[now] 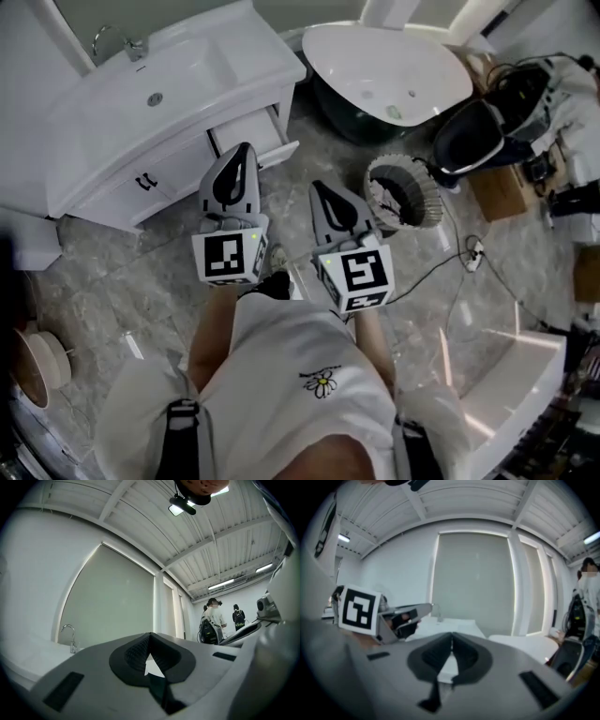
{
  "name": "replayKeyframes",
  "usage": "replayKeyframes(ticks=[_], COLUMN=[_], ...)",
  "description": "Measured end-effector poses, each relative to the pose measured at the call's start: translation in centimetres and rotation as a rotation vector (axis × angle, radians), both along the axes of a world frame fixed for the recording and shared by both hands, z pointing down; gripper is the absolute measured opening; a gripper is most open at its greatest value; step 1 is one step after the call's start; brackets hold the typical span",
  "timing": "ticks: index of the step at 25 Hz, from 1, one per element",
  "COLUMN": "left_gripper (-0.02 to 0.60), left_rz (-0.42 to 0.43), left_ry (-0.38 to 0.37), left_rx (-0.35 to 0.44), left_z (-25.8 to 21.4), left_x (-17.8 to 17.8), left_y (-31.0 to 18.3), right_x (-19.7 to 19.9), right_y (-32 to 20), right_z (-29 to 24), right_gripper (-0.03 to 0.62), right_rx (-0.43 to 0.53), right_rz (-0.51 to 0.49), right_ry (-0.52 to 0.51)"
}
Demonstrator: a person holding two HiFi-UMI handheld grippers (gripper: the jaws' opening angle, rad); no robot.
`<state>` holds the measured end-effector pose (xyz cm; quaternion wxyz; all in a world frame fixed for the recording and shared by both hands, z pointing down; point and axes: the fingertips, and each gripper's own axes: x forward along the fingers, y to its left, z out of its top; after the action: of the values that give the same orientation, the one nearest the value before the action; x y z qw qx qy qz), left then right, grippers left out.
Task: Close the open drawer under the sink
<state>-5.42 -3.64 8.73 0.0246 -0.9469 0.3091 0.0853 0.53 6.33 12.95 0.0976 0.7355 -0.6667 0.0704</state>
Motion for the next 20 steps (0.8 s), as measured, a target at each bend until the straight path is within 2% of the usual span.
replayKeyframes(ticks=[5, 9, 20], left_gripper=[0.02, 0.02, 0.02], left_rz=[-0.04, -0.039, -0.094], left_ry=[0.008, 0.013, 0.101], left_rx=[0.025, 0.005, -0.077], left_z=[-1.0, -1.1, -0.7], left_x=[3.1, 3.7, 3.4], left_y=[-4.7, -6.7, -8.7], right_x=[3.6, 4.1, 4.3], right_y=[-5.6, -8.4, -13.2], right_z=[0.1, 1.0, -2.3], right_gripper=[0.029, 0.029, 0.029], right_rx=[0.005, -0.023, 0.071], right_rz=[-0.047, -0.067, -0.064], right_ry=[-0.012, -0.039, 0.106])
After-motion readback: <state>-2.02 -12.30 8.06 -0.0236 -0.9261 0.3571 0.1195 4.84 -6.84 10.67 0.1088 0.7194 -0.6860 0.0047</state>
